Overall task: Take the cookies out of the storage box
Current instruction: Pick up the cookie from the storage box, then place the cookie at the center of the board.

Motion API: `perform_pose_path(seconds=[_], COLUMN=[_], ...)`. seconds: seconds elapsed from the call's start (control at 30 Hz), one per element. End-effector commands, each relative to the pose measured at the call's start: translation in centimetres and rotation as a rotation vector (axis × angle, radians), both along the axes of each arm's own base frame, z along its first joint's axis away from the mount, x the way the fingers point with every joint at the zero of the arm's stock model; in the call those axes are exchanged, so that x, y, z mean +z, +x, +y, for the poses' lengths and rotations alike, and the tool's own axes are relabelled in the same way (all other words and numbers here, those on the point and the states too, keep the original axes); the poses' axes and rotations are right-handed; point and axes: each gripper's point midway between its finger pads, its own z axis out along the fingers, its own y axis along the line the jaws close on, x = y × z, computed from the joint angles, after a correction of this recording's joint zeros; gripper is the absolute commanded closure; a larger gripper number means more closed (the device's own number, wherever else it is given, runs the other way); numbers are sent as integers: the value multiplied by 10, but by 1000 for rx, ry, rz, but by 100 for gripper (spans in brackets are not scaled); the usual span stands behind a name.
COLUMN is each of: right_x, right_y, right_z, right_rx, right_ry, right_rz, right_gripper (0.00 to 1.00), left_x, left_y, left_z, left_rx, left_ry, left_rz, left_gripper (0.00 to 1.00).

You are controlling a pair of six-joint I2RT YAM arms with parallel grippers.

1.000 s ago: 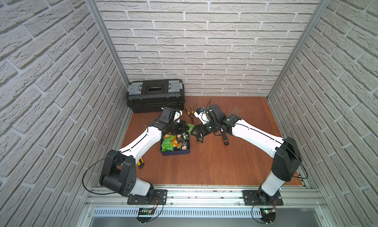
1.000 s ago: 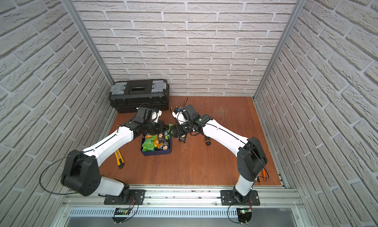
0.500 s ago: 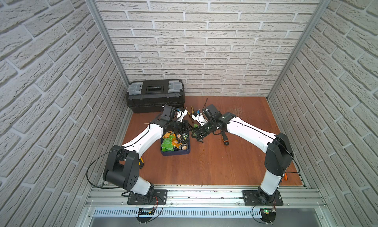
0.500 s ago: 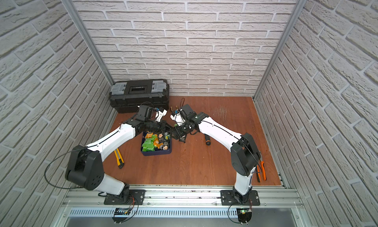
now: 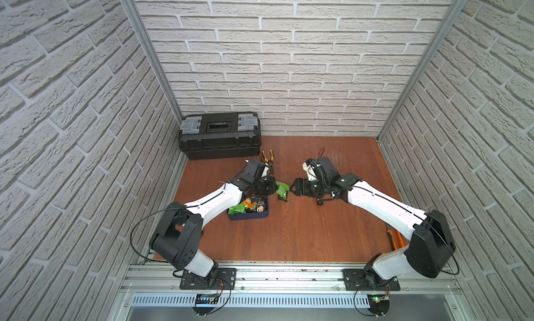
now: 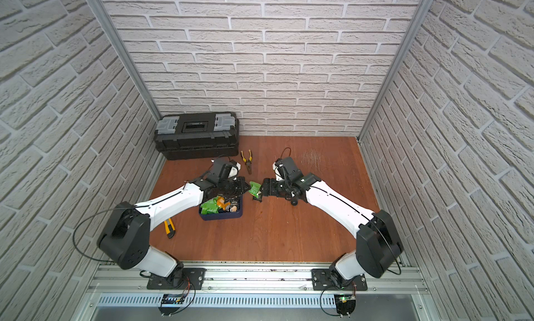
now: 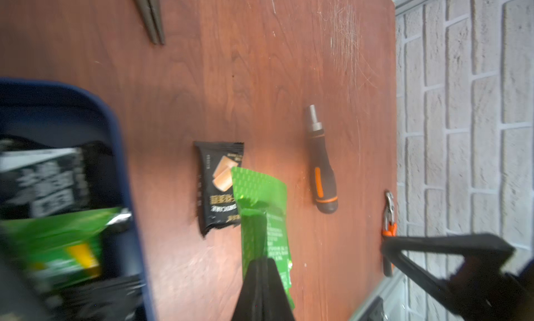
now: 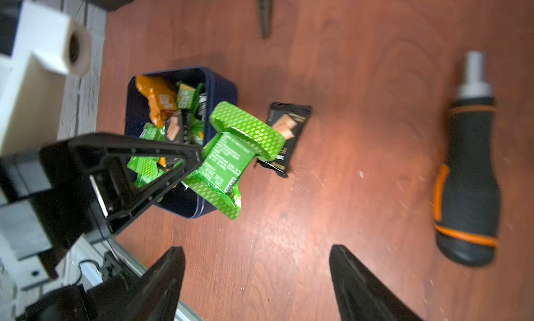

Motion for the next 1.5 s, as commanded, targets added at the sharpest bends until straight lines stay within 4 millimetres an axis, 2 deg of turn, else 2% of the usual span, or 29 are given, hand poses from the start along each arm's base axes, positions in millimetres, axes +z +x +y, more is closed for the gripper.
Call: perform_pose_path(seconds=[0.0, 0.07, 0.17, 0.33, 0.4, 0.5, 0.7, 0.83, 0.93, 0.97, 1.0, 1.13, 1.23, 1.37, 1.47], right_x=[3, 1, 3, 6, 4, 3, 3, 1, 2, 1, 2, 2, -1, -11, -23], right_y=[3, 0, -4, -8, -10, -11, -12, -11, -10, -10, -11, -12, -11, -7, 0], right_z=[-25, -38, -52, -63, -66, -68, -75, -77, -77, -77, -77, -78, -78, -79, -90], right_rx=[-249, -307, -355, -387, -393, -397, -410, -417, -419, -420, -421, -416, -388, -297, -205], right_ry=[71, 73, 66, 60, 58, 53, 39, 35, 37, 37, 38, 31, 7, -120, -317], right_rz=[35, 57, 64, 47, 49, 53, 49, 54, 54, 56, 54, 51, 50, 51, 68], right_gripper=[18, 18, 19, 19, 19, 19, 19, 19, 19, 19, 19, 19, 19, 23, 27], left_x=[15, 13, 0, -7, -16, -29, -36, -54, -62, -62, -63, -58, -39, 8, 40], left_y=[30, 30, 34, 44, 42, 37, 18, 2, 0, 0, 0, 1, 5, 13, 19], left_z=[-5, -14, -28, -63, -72, -68, -61, -61, -62, -62, -62, -59, -54, -40, -19], left_rx=[176, 198, 236, 209, 215, 294, 371, 390, 383, 381, 381, 379, 374, 370, 386], left_ry=[50, 86, 92, 91, 108, 141, 180, 179, 176, 177, 177, 168, 155, 146, 146], left_rz=[-128, -160, -152, -164, -107, -23, 84, 205, 244, 246, 250, 238, 184, 35, -68], left_gripper=[100, 100, 100, 100, 100, 100, 100, 100, 94, 89, 80, 47, 34, 29, 29])
